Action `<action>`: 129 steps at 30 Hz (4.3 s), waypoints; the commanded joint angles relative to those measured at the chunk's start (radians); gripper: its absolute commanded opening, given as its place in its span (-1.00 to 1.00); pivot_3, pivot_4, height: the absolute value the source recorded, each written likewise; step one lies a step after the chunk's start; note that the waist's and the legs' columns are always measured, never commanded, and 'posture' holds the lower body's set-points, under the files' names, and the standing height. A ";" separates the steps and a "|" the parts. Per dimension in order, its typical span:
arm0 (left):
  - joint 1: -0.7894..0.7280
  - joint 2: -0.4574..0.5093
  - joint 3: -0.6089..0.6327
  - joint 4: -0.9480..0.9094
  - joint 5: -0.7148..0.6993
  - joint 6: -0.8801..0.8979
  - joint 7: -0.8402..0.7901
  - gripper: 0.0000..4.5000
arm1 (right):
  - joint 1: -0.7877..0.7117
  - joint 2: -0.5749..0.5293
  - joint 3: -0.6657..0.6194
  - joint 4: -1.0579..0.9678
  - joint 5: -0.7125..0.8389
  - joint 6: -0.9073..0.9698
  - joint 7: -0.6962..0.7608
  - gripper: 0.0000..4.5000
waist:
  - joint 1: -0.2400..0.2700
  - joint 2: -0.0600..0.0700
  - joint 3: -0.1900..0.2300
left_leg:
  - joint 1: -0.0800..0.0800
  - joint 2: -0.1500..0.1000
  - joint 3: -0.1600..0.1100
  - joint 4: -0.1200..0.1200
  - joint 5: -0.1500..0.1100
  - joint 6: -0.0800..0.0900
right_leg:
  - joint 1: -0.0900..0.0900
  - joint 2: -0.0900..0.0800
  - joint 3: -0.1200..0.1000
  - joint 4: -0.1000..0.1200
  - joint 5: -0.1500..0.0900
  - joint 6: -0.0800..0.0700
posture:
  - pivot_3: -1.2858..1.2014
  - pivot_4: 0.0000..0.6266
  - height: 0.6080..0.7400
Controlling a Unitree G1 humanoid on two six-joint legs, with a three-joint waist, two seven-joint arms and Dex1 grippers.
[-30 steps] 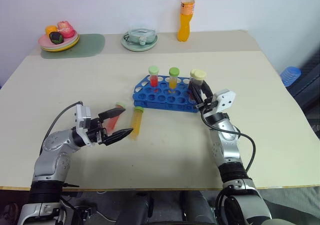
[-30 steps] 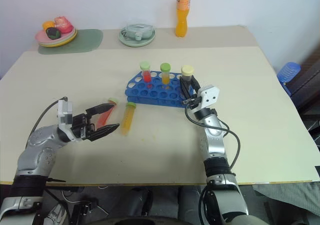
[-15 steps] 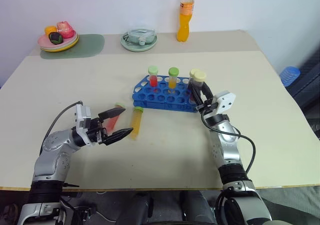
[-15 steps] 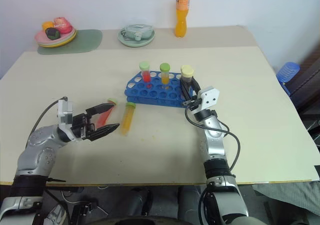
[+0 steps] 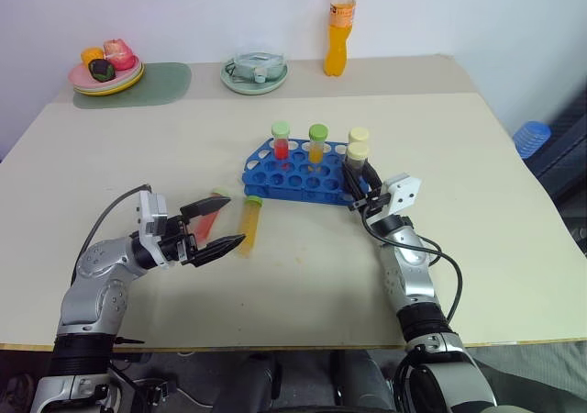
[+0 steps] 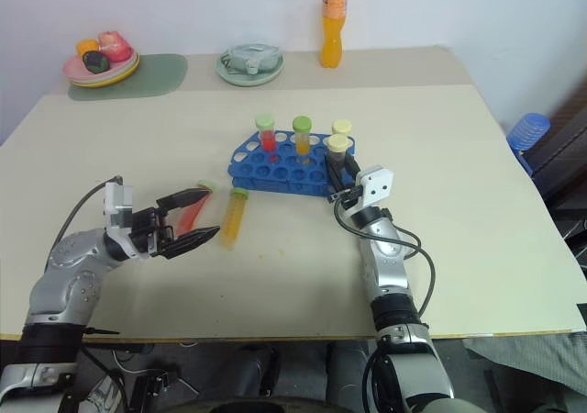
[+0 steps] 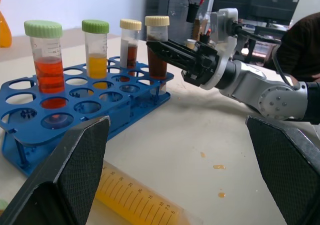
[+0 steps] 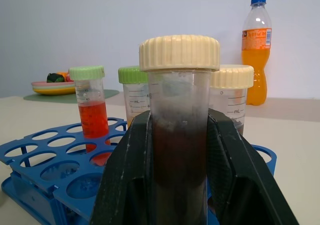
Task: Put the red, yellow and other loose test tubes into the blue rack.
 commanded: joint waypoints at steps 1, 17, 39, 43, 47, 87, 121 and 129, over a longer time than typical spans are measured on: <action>-0.006 0.007 0.021 -0.030 -0.012 0.001 0.004 1.00 | 0.013 0.008 0.008 0.012 0.024 0.012 0.034 -0.64 | 0.000 0.000 0.000 | 0.000 0.000 0.000 0.000 0.000 0.000 | 0.000 0.000 0.000 0.000 0.000 0.000 | 0.03 -0.52 1.00; -0.036 -0.041 0.033 -0.036 -0.041 0.032 0.087 1.00 | 0.054 -0.106 0.003 -0.076 -0.057 -0.019 0.024 0.98 | 0.004 0.000 0.000 | 0.000 0.000 0.000 0.000 0.000 0.000 | 0.000 0.000 0.000 0.000 0.000 0.000 | 0.03 -0.52 1.00; -0.445 -0.205 0.236 -0.363 -0.359 1.212 1.391 1.00 | 0.395 -0.576 -0.117 -0.798 0.256 0.585 0.286 0.98 | 0.035 -0.001 0.001 | -0.003 0.000 0.000 0.003 0.000 0.000 | 0.000 -0.001 0.003 -0.001 0.000 0.001 | 0.03 -0.52 1.00; -0.589 -0.236 0.303 -0.197 -0.448 1.493 1.534 1.00 | 0.380 -0.575 -0.125 -0.783 0.261 0.598 0.297 0.98 | 0.034 -0.003 0.001 | -0.003 -0.001 0.000 0.004 0.000 0.000 | 0.000 0.000 0.002 -0.001 0.001 0.001 | 0.03 -0.52 1.00; -0.632 -0.196 0.241 -0.043 -0.656 1.508 1.687 1.00 | 0.401 -0.562 -0.118 -0.773 0.245 0.586 0.310 0.98 | 0.034 -0.003 0.001 | -0.003 -0.001 0.000 0.003 0.000 0.000 | -0.001 -0.001 0.003 -0.001 0.001 0.001 | 0.03 -0.52 1.00; -0.922 -0.151 -0.207 0.675 -1.305 1.340 2.498 0.88 | 0.501 -0.654 -0.190 -1.028 0.397 0.758 0.395 0.99 | 0.035 -0.005 0.001 | -0.003 -0.004 0.001 0.005 0.000 0.000 | -0.004 -0.004 0.007 0.004 0.001 0.002 | 0.03 -0.52 1.00; -0.458 0.192 -0.381 -0.427 0.012 0.382 1.041 -0.64 | 0.459 -0.640 -0.189 -0.954 0.367 0.757 0.397 1.00 | 0.039 -0.005 0.000 | -0.003 -0.001 0.011 0.004 0.000 0.000 | -0.005 -0.004 0.009 0.002 0.001 0.002 | 0.03 -0.52 1.00; -0.467 -0.129 -0.425 -0.113 0.343 -0.159 0.922 -0.64 | 0.495 -0.650 -0.230 -0.981 0.368 0.776 0.375 1.00 | 0.062 -0.006 0.000 | -0.003 -0.001 0.011 0.004 -0.002 0.003 | -0.003 -0.004 0.008 -0.002 0.002 0.004 | 0.03 -0.52 1.00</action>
